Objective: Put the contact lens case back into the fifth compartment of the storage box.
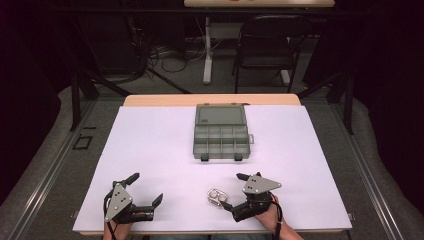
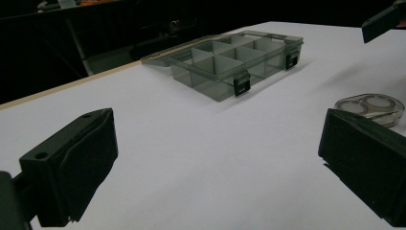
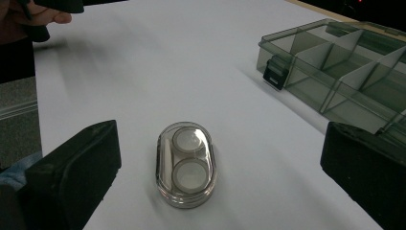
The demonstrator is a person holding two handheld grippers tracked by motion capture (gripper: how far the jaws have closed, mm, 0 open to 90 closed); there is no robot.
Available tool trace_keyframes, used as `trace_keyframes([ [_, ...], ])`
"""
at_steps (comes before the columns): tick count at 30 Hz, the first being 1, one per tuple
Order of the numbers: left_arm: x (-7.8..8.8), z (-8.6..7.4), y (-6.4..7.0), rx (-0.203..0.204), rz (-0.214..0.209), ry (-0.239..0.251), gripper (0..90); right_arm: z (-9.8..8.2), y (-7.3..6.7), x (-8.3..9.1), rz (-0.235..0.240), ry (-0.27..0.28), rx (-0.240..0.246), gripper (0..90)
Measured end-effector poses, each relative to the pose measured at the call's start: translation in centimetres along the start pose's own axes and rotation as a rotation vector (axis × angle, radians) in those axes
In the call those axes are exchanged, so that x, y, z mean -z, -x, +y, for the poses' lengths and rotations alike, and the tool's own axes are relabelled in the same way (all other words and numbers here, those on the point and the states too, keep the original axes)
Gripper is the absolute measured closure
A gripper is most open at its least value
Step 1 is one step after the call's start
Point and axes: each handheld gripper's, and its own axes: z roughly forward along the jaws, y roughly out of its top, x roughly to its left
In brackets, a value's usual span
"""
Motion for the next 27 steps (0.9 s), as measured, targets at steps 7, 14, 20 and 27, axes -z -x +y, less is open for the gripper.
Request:
trace_keyframes([
  [7,0.0,0.0,0.0,-0.002,-0.002,-0.001,0.0,0.0,-0.2,-0.8,0.023,-0.012,-0.011,0.0],
  [14,0.0,0.0,0.0,-0.002,-0.003,-0.003,0.0,-0.1,-0.5,-1.7,0.044,-0.037,-0.009,0.0],
  [20,0.0,0.0,0.0,0.004,-0.004,0.000,0.0,-0.1,-0.7,-2.5,0.052,-0.054,0.003,0.0],
  [27,0.0,0.0,0.0,-0.001,-0.006,-0.002,0.0,-0.3,-1.0,-3.5,0.073,-0.092,0.004,0.0],
])
